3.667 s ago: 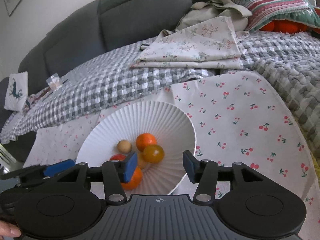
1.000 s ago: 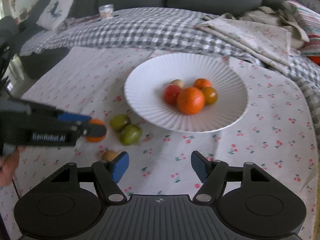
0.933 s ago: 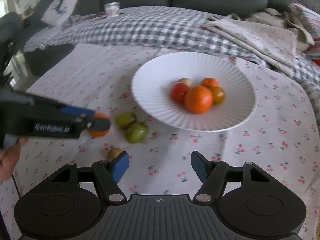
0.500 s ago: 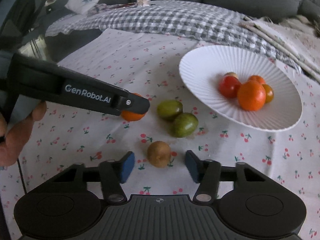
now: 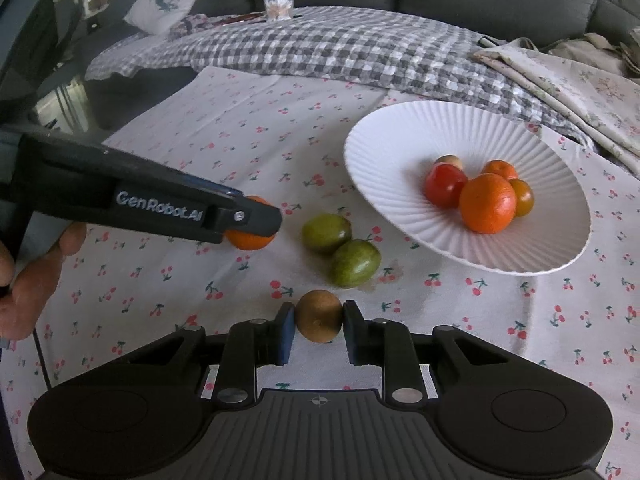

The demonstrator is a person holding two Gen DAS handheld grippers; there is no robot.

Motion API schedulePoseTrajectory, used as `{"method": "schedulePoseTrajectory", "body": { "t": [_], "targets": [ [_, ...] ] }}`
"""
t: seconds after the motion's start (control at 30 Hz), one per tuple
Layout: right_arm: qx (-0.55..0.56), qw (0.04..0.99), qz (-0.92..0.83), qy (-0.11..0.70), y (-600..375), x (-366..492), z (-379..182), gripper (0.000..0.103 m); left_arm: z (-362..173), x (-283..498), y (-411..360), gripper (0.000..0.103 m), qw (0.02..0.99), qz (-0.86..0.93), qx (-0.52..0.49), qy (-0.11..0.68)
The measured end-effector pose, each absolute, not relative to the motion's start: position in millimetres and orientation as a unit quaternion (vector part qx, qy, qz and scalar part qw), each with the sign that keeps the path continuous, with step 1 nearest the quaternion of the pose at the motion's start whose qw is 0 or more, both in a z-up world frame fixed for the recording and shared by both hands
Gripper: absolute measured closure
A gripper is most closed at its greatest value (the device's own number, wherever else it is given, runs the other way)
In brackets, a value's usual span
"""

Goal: Organize fruits
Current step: 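Carry the tangerine and brown kiwi in both grippers over the white plate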

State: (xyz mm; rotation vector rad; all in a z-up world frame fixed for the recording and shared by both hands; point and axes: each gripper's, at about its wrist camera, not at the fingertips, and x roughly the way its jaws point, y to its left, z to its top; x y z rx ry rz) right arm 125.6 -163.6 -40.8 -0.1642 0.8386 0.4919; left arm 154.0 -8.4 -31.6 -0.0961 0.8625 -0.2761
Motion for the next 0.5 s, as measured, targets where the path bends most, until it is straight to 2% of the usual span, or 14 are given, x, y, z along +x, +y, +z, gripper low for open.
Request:
{"method": "schedulePoseTrajectory", "body": {
  "t": [0.5],
  "targets": [
    [-0.057, 0.896, 0.223, 0.38, -178.7, 128.1, -19.4, 0.079, -24.2, 153.5, -6.4, 0.071, 0.906, -0.125, -0.047, 0.401]
  ]
}}
